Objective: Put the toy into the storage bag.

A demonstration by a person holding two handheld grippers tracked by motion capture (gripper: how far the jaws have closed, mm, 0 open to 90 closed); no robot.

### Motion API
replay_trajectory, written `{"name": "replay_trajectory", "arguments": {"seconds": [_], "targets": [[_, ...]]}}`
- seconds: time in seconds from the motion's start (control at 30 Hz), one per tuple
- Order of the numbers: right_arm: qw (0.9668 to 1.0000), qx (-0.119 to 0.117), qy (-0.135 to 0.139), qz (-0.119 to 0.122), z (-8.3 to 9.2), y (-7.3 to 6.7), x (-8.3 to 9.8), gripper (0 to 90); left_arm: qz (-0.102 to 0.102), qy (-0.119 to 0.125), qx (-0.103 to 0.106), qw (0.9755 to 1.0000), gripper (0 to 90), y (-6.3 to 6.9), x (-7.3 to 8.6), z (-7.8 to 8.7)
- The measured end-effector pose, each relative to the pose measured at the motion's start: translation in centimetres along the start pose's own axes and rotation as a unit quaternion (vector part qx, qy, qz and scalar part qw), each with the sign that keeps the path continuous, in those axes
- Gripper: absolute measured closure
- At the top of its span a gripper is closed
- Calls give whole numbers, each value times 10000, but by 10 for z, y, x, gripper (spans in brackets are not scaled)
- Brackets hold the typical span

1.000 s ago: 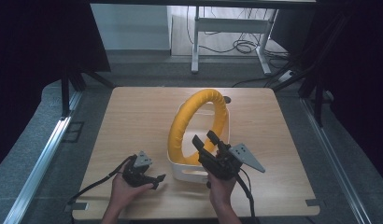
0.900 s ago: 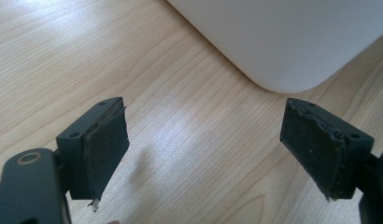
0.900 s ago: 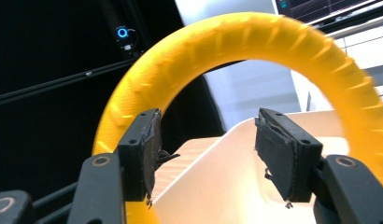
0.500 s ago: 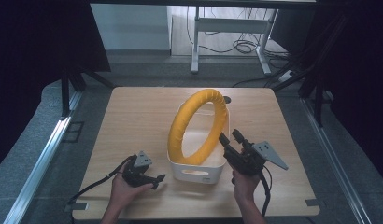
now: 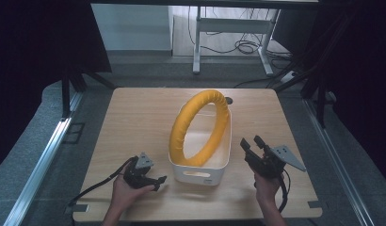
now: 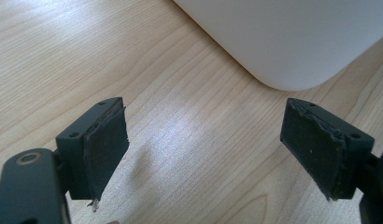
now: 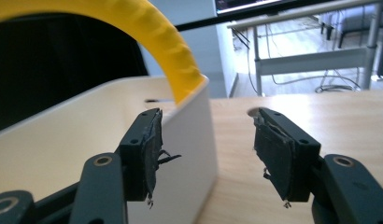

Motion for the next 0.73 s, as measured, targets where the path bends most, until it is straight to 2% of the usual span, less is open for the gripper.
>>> {"name": "replay_trajectory", "arguments": {"seconds": [0.27, 0.67, 0.73], "targets": [[9996, 215, -188, -13, 5, 20, 13, 417, -8, 11, -6, 10000, 153, 0, 0, 1], [9996, 205, -206, 7, 9, 22, 16, 414, -15, -10, -7, 10000, 153, 0, 0, -1], [9994, 225, -271, 32, 9, 24, 17, 390, -11, -5, -9, 10000, 153, 0, 0, -1]]}}
Point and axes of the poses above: each handheld gripper's, and its own axes: z roughly backward along the jaws, x roughly out of its underside, y roughly to its right, the point moved 3 cm from there along -z, roughly forward along the jaws, and after that the axes turned 7 degrees about -x, right-handed, at the moved point
